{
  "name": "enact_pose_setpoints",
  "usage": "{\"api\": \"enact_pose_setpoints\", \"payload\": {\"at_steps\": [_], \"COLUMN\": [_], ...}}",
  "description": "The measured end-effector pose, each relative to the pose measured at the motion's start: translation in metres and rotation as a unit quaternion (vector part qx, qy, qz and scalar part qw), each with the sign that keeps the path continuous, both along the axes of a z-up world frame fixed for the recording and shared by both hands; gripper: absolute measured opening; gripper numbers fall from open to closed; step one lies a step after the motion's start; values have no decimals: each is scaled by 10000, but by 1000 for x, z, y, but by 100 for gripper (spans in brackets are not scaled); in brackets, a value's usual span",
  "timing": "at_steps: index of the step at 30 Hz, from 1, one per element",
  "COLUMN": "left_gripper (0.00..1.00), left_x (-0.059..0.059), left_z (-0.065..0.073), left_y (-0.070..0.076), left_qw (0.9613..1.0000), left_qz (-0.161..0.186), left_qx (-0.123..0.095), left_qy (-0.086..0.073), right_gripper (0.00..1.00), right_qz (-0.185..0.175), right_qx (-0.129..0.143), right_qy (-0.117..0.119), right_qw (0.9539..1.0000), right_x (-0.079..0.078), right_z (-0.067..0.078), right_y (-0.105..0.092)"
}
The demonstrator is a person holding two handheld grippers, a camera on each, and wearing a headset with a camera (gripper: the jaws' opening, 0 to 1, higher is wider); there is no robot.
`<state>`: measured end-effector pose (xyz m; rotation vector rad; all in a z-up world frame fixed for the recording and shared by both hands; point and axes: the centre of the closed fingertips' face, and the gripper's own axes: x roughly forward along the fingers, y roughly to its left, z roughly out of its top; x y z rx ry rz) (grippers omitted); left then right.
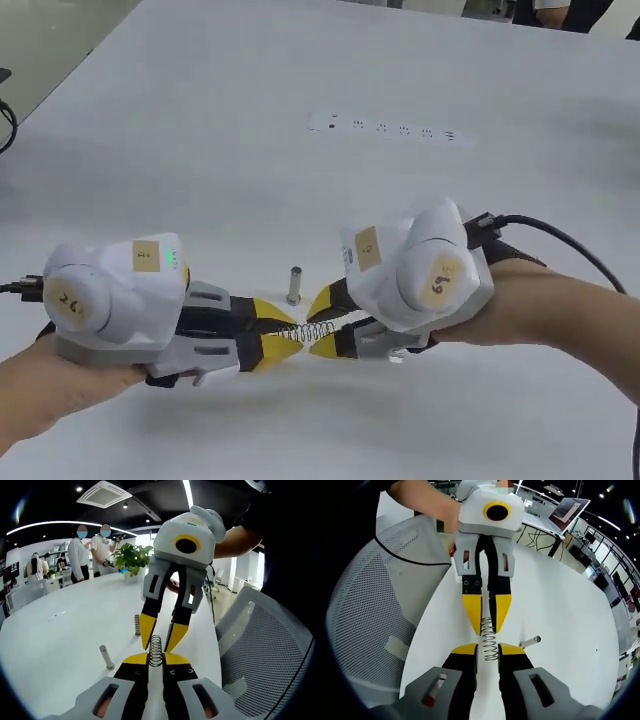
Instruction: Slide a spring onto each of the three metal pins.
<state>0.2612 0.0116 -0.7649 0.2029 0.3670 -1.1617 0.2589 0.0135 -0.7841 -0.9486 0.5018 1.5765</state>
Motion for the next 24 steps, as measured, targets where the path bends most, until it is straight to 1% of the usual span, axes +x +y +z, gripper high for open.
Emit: {"api": "enact_pose_setpoints", "payload": {"at_steps": [4,5,10,11,13,14,16,21,24], "left_gripper": [1,1,1,1,1,1,1,1,1], "left_x": [-1,-2,-4,-4,-4,-4,-4,-5,-4], "left_z": [-1,-1,3,3,3,3,3,1,0], "left_y": [2,2,2,2,3,3,3,4,5], "left_qw": [10000,10000,10000,10000,10000,9999,10000,9999,9999], "left_qz": [-23,-34,-58,-56,-47,-46,-49,-54,-49], "left_qx": [21,2,-42,-52,-50,-66,-58,-90,-85], "left_qy": [15,43,22,56,35,60,47,99,120], "right_gripper": [12,13,11,11,9,9,8,7,7], "right_qz": [-148,-184,-298,-311,-302,-298,-280,-299,-373], "right_qx": [59,67,222,256,290,308,344,379,425], "right_qy": [30,20,254,263,293,324,284,325,348], "right_qw": [9999,9998,9990,9988,9987,9986,9986,9983,9978], "right_x": [5,6,6,6,4,3,3,3,4], "right_z": [0,0,-1,-1,0,0,0,2,7], "right_y": [-4,-5,-7,-7,-7,-6,-6,-6,-6]}}
